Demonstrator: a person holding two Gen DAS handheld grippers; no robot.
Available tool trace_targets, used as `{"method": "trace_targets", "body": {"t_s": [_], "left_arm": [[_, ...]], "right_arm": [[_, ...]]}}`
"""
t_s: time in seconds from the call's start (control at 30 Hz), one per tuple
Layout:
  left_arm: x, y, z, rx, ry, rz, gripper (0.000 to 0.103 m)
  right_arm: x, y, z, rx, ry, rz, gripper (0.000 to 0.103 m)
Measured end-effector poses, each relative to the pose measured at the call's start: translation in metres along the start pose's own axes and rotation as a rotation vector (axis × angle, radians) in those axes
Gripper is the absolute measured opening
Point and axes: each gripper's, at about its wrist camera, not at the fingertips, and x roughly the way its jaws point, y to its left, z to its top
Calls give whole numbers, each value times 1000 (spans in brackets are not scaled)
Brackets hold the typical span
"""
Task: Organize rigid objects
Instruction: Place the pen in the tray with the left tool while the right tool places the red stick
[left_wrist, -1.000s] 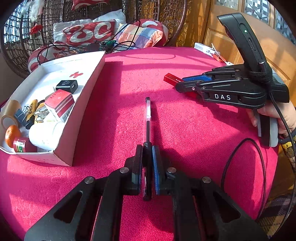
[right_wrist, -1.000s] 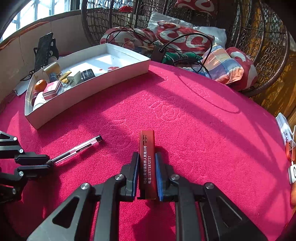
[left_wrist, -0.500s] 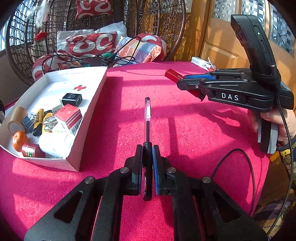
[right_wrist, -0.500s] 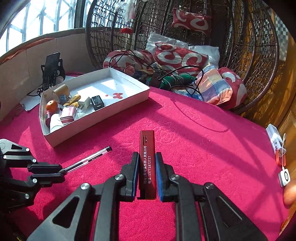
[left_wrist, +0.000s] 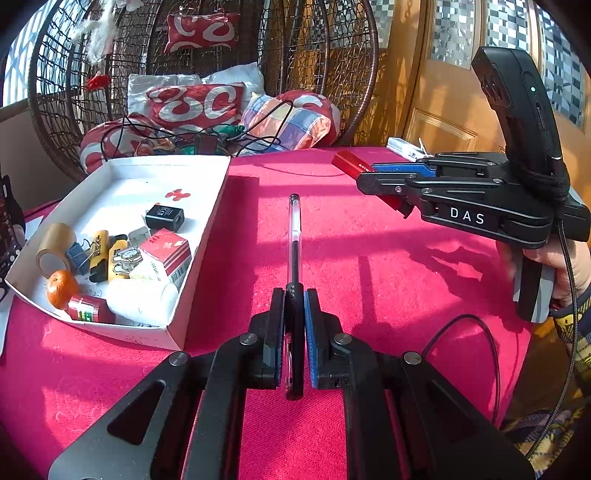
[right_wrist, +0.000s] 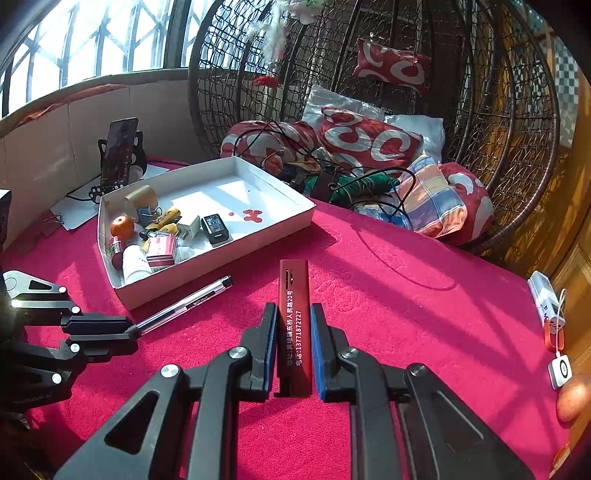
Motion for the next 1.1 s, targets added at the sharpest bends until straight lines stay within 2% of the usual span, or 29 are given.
{"method": "trace_targets", "body": {"t_s": [0.27, 0.6, 0.83, 1.1], "left_arm": [[-17, 15, 10, -18, -57, 33, 9], [-53, 67, 24, -102, -162, 128, 9], [-60, 89, 27, -132, -182, 164, 9], [-49, 117, 45, -171, -176, 203, 9]], "right_arm": [[-7, 5, 10, -5, -30, 8, 15], [-10, 24, 36, -12, -85, 72, 15], [-4, 41, 50, -22, -96, 119, 15], [5, 54, 75, -14, -105, 170, 15]]}}
